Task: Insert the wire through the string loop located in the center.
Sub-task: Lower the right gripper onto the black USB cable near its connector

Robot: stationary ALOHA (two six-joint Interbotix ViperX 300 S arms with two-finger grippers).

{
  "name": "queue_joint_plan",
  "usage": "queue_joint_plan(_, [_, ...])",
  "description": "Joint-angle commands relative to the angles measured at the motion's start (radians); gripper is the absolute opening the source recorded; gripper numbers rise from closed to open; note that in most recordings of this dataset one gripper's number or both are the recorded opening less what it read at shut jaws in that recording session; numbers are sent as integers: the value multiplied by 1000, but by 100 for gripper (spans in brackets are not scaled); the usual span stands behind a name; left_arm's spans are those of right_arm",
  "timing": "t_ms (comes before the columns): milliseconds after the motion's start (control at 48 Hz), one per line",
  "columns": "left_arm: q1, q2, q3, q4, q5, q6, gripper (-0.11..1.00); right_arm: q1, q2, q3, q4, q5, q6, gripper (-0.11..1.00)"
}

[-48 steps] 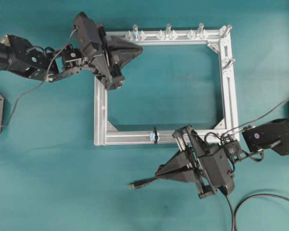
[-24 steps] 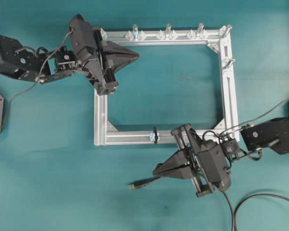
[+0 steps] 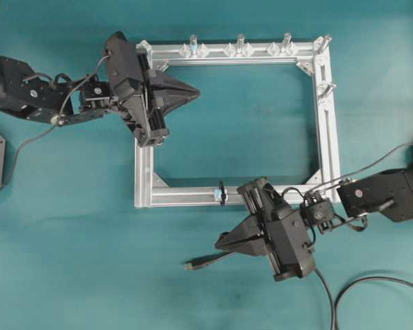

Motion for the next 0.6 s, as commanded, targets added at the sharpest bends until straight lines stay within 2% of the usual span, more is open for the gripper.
queue_joint_plan(0, [-3,-28,-8,3,-5,-8,0,3,-12,-17,0,-5,0,1])
queue_joint_plan(42, [-3,-28,-8,3,-5,-8,0,3,-12,-15,-2,-5,0,7])
queue_joint_plan(187, [-3,-26,-8,3,-5,-8,0,5,-12,-11,0,-2,2,47])
queue_joint_plan(208, [-3,-26,-8,3,-5,-6,0,6,-12,-11,0,-2,2,50])
queue_joint_plan(583, [-3,-26,-6,3,11,-2,0,9,23,-15,0,-6,34,47])
